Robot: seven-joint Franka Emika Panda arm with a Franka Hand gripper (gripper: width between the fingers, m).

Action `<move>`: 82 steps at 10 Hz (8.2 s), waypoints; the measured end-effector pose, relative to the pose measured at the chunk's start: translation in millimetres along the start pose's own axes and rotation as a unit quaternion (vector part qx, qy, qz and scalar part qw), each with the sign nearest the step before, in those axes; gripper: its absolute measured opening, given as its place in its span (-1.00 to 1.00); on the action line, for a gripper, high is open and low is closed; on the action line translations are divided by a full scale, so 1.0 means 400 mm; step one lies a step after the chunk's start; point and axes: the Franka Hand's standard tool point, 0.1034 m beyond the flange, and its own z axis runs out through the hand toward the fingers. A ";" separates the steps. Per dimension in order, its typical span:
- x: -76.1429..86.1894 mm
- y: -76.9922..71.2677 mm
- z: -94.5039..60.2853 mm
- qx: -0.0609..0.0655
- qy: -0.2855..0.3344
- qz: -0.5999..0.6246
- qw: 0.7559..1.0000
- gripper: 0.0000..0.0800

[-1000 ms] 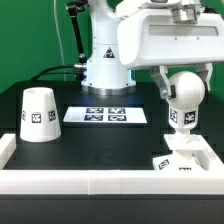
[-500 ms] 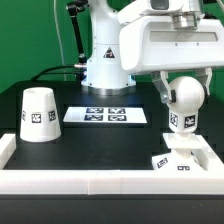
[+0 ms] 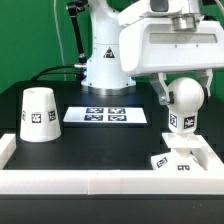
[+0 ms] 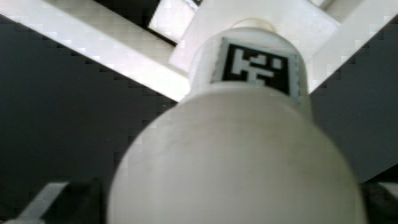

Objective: Assemble lamp

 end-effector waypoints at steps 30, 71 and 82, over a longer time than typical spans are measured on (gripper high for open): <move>0.015 -0.024 0.005 0.076 -0.190 -0.003 0.979 0.75; 0.005 -0.048 0.010 0.021 -0.170 0.345 0.923 0.75; 0.002 -0.032 0.023 0.073 -0.148 -0.180 0.970 0.75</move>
Offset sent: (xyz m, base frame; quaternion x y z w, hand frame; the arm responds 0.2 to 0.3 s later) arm 0.0000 0.0000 0.0000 0.0000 0.0000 0.0000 1.0000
